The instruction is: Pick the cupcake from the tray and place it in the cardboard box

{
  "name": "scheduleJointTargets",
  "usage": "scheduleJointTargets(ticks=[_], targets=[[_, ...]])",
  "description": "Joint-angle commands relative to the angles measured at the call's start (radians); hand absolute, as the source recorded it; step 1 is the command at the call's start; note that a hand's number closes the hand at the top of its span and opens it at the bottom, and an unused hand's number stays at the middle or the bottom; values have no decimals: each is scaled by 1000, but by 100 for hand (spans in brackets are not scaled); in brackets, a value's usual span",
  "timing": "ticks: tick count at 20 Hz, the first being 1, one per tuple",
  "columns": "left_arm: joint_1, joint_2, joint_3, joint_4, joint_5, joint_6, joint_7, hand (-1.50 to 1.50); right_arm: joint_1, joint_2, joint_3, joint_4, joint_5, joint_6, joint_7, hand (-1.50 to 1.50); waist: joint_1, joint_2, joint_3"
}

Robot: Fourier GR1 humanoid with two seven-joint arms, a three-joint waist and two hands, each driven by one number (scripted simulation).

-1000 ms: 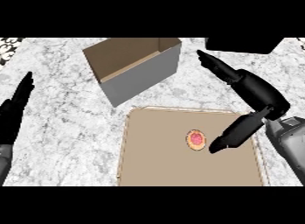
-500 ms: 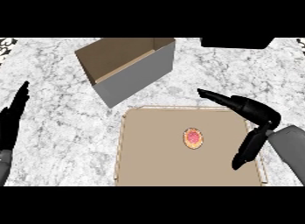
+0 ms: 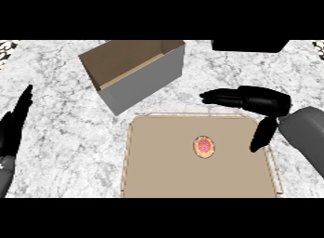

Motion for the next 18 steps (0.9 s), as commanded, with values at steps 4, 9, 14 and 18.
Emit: scheduleJointTargets(ticks=[4,9,14,18], targets=[[-15,-18,6,26,-23,16,13,0,-157,48,171,50,220,69,11,-150,-25,-7,-2],[57,-20,36,-4,-21,11,-42,0,-191,174,205,151,283,99,51,-150,-27,-10,-2],[61,21,77,-74,-7,-49,38,0,-174,236,196,196,381,49,71,-150,-34,-12,-1],[56,-26,88,-12,-48,-33,-15,0,-136,234,164,125,442,74,87,-150,-46,-12,-2]])
